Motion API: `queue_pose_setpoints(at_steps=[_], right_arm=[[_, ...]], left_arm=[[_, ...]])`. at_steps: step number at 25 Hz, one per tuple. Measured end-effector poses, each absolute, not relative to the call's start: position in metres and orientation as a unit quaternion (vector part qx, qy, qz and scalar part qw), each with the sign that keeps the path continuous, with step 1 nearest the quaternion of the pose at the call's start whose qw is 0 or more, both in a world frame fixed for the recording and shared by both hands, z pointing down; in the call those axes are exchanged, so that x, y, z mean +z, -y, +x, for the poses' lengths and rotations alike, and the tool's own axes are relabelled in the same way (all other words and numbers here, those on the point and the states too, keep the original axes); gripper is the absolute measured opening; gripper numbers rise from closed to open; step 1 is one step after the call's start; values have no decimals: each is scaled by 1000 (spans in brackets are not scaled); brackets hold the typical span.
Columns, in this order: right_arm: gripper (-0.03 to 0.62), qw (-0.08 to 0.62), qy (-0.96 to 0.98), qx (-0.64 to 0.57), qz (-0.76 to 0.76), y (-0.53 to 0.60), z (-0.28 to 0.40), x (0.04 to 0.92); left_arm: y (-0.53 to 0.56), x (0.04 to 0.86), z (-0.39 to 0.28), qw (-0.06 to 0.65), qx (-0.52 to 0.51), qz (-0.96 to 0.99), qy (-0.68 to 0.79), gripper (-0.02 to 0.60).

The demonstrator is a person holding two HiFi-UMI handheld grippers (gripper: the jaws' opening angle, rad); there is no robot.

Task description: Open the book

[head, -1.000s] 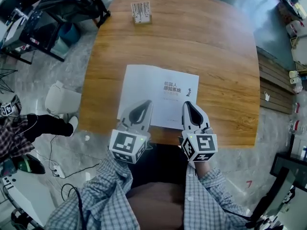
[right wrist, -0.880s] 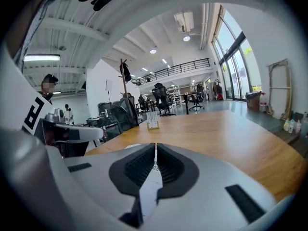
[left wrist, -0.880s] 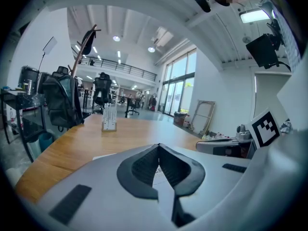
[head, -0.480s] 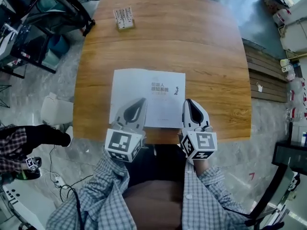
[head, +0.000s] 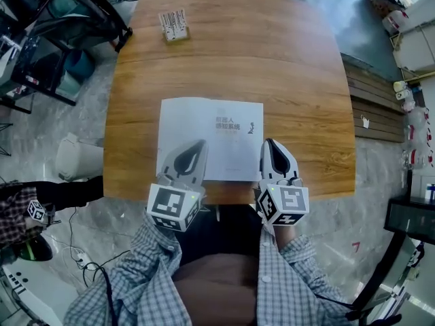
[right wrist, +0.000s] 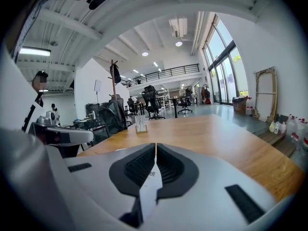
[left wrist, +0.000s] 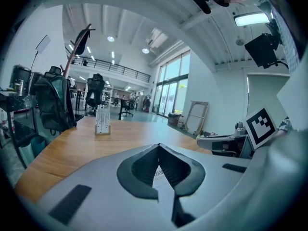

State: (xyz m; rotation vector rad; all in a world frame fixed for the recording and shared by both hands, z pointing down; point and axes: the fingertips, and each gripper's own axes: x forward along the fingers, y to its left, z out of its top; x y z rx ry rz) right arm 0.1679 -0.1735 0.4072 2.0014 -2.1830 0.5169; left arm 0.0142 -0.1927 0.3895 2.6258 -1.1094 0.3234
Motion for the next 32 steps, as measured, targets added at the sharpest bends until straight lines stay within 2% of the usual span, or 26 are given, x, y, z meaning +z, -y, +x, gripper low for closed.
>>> queue_pose_setpoints(at_steps=[18, 32], right_arm=[[21, 41, 706, 161, 689, 139, 150, 396], [21, 20, 754, 116, 646, 27, 145, 364]], left_arm=[[157, 395, -43, 143, 107, 901, 396, 8], [52, 357, -30, 105, 76, 891, 435, 8]])
